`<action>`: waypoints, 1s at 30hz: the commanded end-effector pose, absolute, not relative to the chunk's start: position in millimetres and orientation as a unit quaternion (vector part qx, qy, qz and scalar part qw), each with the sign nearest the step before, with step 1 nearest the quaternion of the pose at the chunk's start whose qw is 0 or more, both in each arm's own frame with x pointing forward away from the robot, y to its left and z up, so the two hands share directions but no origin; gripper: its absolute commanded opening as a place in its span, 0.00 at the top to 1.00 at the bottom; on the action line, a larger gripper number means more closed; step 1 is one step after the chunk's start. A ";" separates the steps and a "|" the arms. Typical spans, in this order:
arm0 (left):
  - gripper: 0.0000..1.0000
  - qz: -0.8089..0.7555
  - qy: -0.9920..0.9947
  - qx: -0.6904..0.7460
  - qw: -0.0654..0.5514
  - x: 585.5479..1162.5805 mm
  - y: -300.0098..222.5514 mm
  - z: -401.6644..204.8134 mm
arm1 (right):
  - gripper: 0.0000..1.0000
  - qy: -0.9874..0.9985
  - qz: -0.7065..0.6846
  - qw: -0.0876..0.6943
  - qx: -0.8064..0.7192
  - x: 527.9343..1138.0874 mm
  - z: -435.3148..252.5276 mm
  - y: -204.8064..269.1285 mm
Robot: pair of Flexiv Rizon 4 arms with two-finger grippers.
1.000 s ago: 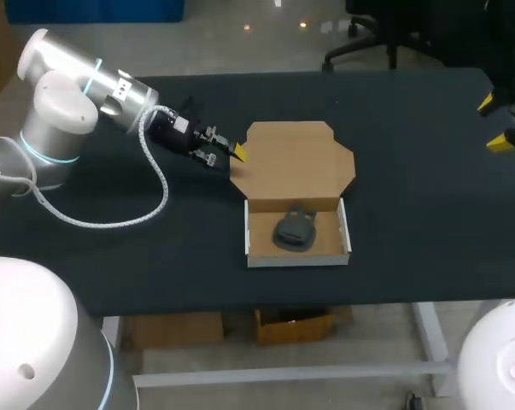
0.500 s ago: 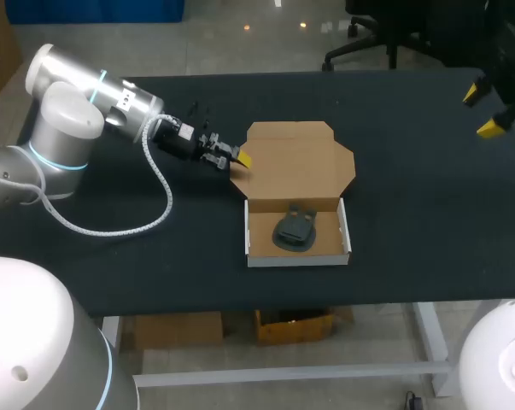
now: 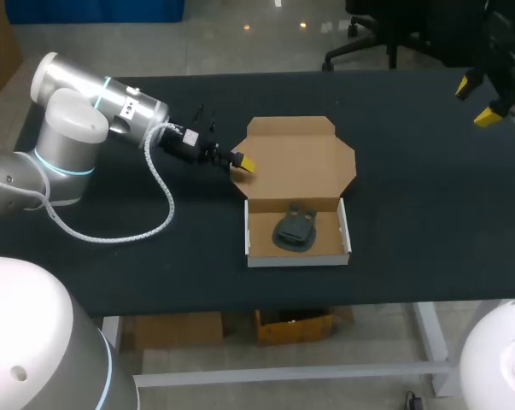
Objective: Assemble the packaging by folding the flat box into shape, placing the metal phone stand inside, and closing the box properly
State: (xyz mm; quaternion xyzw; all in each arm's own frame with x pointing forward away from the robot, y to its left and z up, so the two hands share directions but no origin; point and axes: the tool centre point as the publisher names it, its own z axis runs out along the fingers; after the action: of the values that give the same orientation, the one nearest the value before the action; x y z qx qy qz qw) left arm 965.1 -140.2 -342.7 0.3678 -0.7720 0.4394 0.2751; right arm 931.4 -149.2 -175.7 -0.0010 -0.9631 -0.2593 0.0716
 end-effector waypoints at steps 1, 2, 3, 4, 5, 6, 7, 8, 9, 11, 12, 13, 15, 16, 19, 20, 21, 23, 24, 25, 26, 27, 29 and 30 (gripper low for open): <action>0.55 0.442 -0.774 0.363 0.272 962.8 -141.2 -342.4 | 0.00 -0.961 -0.256 0.105 0.009 937.5 -172.9 -147.0; 0.55 0.444 -0.774 0.359 0.272 962.7 -141.6 -342.4 | 0.00 -0.961 -0.255 0.106 0.011 938.3 -172.7 -146.6; 0.56 0.446 -0.775 0.358 0.270 962.2 -142.2 -342.3 | 0.00 -0.961 -0.255 0.106 0.012 939.1 -172.6 -146.1; 0.59 0.446 -0.776 0.357 0.268 961.9 -142.7 -342.1 | 0.00 -0.961 -0.254 0.107 0.013 939.8 -172.4 -145.5; 0.60 0.447 -0.776 0.355 0.267 961.8 -143.1 -341.9 | 0.00 -0.961 -0.254 0.108 0.014 940.4 -172.3 -145.0; 0.62 0.449 -0.778 0.352 0.264 961.5 -143.8 -341.5 | 0.00 -0.961 -0.253 0.108 0.015 940.8 -172.0 -144.5; 0.62 0.450 -0.780 0.347 0.261 961.3 -144.3 -341.2 | 0.00 -0.962 -0.251 0.109 0.017 941.2 -171.7 -144.1; 0.64 0.451 -0.780 0.346 0.260 961.1 -144.9 -341.0 | 0.00 -0.962 -0.250 0.110 0.018 941.6 -171.5 -143.8; 0.67 0.453 -0.781 0.342 0.259 960.8 -145.6 -341.0 | 0.00 -0.962 -0.249 0.111 0.018 941.9 -171.5 -143.7; 0.67 0.455 -0.783 0.338 0.257 960.3 -147.2 -341.8 | 0.00 -0.962 -0.247 0.113 0.019 942.6 -171.3 -143.5; 0.67 0.456 -0.783 0.335 0.256 960.3 -147.8 -342.3 | 0.00 -0.963 -0.246 0.114 0.019 943.0 -171.4 -143.4; 0.67 0.458 -0.783 0.333 0.257 960.2 -148.1 -342.6 | 0.00 -0.963 -0.245 0.115 0.020 943.3 -171.5 -143.4; 0.68 0.462 -0.784 0.327 0.254 960.1 -148.5 -342.9 | 0.00 -0.963 -0.244 0.116 0.020 944.0 -171.9 -143.4; 0.70 0.462 -0.784 0.326 0.254 960.1 -148.6 -342.9 | 0.00 -0.963 -0.243 0.116 0.020 944.5 -172.2 -143.4; 0.76 0.466 -0.785 0.321 0.251 960.0 -148.4 -342.9 | 0.00 -0.963 -0.243 0.119 0.021 946.2 -173.6 -142.7; 0.78 0.467 -0.786 0.319 0.250 960.0 -148.1 -342.9 | 0.00 -0.962 -0.243 0.120 0.022 946.9 -174.1 -142.4; 0.79 0.467 -0.786 0.318 0.249 960.0 -148.0 -342.9 | 0.00 -0.962 -0.243 0.121 0.022 947.7 -174.6 -142.2; 0.79 0.468 -0.787 0.316 0.249 960.1 -147.9 -343.1 | 0.00 -0.962 -0.243 0.122 0.024 949.1 -175.1 -141.8; 0.79 0.469 -0.787 0.315 0.249 960.2 -147.9 -343.3 | 0.00 -0.962 -0.243 0.122 0.024 949.6 -175.2 -141.6; 0.80 0.470 -0.787 0.313 0.249 960.3 -148.1 -343.4 | 0.00 -0.962 -0.242 0.123 0.024 949.9 -175.2 -141.6; 0.81 0.471 -0.788 0.311 0.247 960.4 -148.1 -343.3 | 0.00 -0.962 -0.242 0.123 0.025 950.1 -175.1 -141.7; 0.81 0.472 -0.789 0.308 0.246 960.5 -148.3 -343.3 | 0.00 -0.962 -0.242 0.123 0.025 950.3 -175.1 -141.8; 0.81 0.475 -0.789 0.303 0.244 960.2 -148.6 -343.0 | 0.00 -0.962 -0.241 0.125 0.024 950.5 -175.0 -142.1; 0.81 0.475 -0.790 0.301 0.243 959.9 -148.7 -342.8 | 0.00 -0.962 -0.240 0.125 0.024 950.7 -175.1 -142.3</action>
State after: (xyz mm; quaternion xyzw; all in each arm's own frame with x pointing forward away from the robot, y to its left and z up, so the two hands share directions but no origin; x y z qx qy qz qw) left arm 959.5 -148.8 -341.8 0.3028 -0.7903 0.4744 0.2422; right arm 947.5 -142.0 -176.7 0.0235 -0.9628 -0.2412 0.1196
